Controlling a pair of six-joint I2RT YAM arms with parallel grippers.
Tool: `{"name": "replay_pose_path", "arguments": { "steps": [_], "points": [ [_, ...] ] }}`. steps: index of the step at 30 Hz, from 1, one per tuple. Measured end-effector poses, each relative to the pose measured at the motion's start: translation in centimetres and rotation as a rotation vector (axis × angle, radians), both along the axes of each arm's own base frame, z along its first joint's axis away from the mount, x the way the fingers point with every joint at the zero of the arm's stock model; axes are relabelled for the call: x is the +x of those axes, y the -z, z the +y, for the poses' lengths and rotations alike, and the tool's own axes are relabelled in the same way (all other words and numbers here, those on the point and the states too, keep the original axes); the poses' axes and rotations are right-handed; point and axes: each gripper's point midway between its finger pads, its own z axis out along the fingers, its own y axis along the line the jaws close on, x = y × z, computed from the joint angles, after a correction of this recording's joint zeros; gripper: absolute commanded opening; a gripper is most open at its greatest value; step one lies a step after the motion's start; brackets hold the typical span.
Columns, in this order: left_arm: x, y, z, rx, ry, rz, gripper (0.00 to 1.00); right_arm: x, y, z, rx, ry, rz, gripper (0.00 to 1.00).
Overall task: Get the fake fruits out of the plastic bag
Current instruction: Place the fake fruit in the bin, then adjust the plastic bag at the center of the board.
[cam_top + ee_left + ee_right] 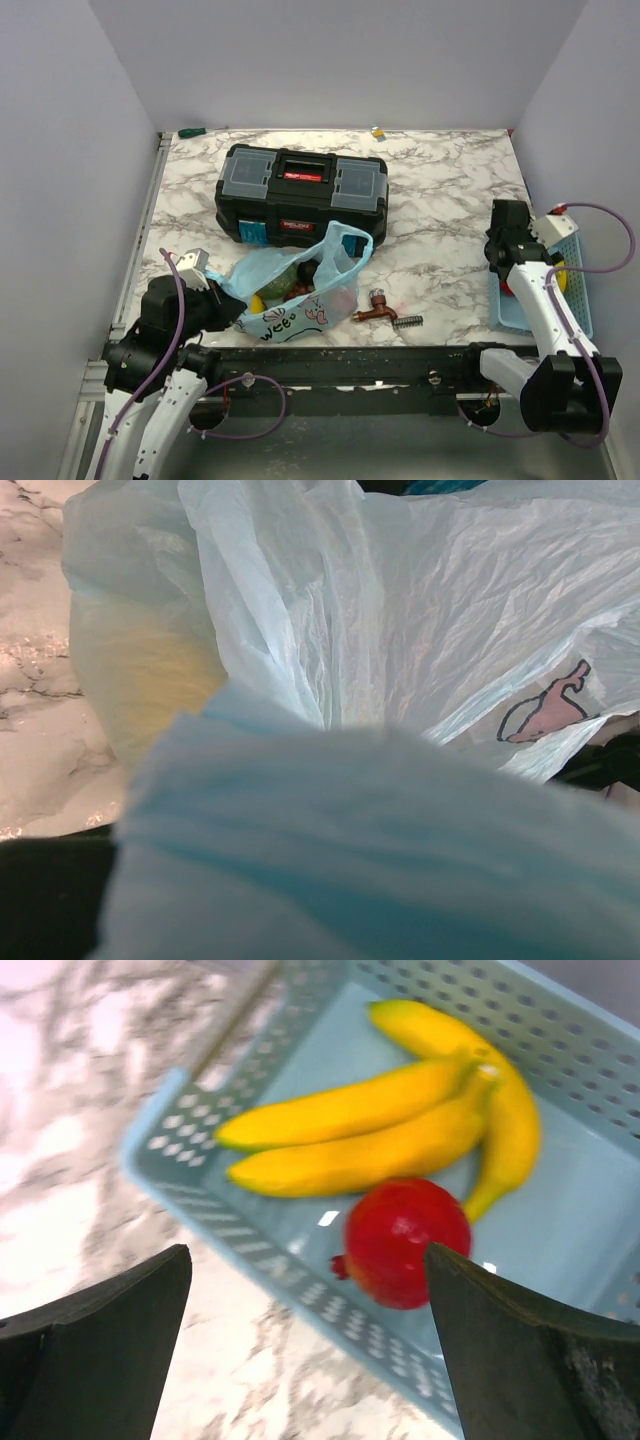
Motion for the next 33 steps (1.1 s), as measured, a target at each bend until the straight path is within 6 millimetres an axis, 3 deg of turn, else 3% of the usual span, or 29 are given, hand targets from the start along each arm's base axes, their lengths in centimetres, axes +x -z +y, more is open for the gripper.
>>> {"name": "replay_pose_path", "arguments": {
  "steps": [3, 5, 7, 9, 14, 19, 23, 29, 31, 33],
  "points": [
    [0.1, 0.0, -0.4, -0.027, 0.004, 0.007, 0.00, 2.5, -2.1, 2.2, 0.043, -0.145, -0.058, 1.00],
    [0.1, 0.2, -0.6, -0.041, 0.005, 0.017, 0.00, 4.3, -3.8, 5.3, 0.060, -0.296, -0.102, 1.00],
    [0.2, 0.4, -0.8, -0.056, 0.000, 0.028, 0.00, 6.0, -5.8, 9.6, 0.075, -0.470, -0.149, 0.98],
    [0.3, 0.7, -1.0, -0.068, -0.003, 0.038, 0.00, 7.4, -8.4, 15.3, 0.101, -0.684, -0.209, 0.97],
    [0.6, 1.1, -1.3, -0.095, -0.012, 0.054, 0.00, 7.3, -13.8, 27.5, 0.152, -1.095, -0.319, 0.96],
    [0.8, 1.2, -1.6, -0.117, -0.016, 0.063, 0.00, 1.7, -17.2, 39.1, 0.165, -1.535, -0.375, 0.88],
    [0.8, 1.3, -1.7, -0.126, -0.018, 0.066, 0.00, -4.2, -18.7, 45.5, 0.190, -1.816, -0.413, 0.87],
    [0.8, 1.7, -2.0, -0.135, -0.015, 0.088, 0.00, -14.3, -17.2, 50.7, 0.118, -2.148, -0.385, 0.87],
    [0.8, 2.0, -2.1, -0.136, -0.011, 0.106, 0.00, -15.3, -15.9, 51.8, 0.083, -2.190, -0.349, 0.81],
    [0.7, 2.4, -2.2, -0.136, -0.008, 0.122, 0.00, -14.9, -13.9, 52.6, 0.049, -2.187, -0.290, 0.74]
  ]
}}
